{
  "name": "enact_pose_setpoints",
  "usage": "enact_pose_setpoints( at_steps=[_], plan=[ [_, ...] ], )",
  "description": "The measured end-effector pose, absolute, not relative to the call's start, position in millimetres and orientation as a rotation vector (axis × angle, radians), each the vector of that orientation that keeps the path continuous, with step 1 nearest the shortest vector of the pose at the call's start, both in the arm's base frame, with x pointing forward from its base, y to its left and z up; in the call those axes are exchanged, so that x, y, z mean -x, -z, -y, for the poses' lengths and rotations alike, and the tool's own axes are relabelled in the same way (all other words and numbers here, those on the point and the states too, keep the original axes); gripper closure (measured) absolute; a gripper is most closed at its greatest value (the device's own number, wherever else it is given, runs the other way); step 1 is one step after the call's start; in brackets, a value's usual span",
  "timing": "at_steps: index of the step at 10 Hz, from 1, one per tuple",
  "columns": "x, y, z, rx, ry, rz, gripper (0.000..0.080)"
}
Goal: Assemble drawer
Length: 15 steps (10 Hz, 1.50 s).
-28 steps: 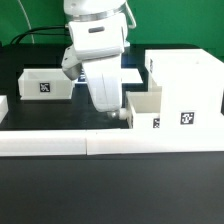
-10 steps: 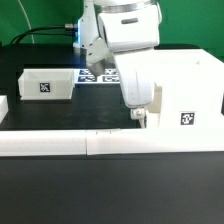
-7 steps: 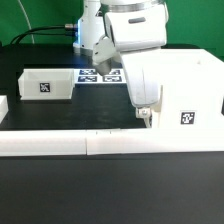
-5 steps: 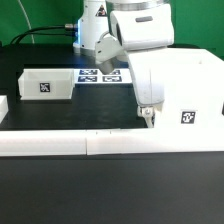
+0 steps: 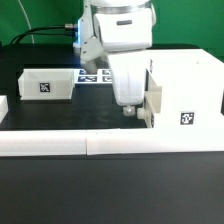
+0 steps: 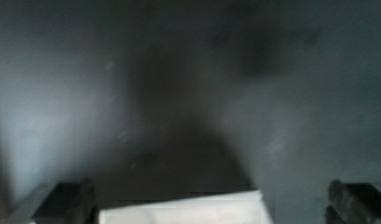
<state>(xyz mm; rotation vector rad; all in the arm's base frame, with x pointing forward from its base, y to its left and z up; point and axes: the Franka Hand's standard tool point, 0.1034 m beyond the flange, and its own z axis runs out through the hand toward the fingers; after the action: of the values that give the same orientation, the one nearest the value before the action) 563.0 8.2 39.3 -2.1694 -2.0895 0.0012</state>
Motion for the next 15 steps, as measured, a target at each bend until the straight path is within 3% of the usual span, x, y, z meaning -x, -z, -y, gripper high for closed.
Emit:
enact_pose_setpoints(
  at_steps=[5,8,13,15],
  plan=[
    [-526,-71.8,29,2.273,0.026,2.058,0.0151],
    [-489,-77.1,50,2.365,0.06,2.001,0.0151],
    [-492,-74.4,48,2.5,0.053,1.818,0.0151],
    [-481,-72.0,64,2.689,0.115,1.567,0.0151]
  ],
)
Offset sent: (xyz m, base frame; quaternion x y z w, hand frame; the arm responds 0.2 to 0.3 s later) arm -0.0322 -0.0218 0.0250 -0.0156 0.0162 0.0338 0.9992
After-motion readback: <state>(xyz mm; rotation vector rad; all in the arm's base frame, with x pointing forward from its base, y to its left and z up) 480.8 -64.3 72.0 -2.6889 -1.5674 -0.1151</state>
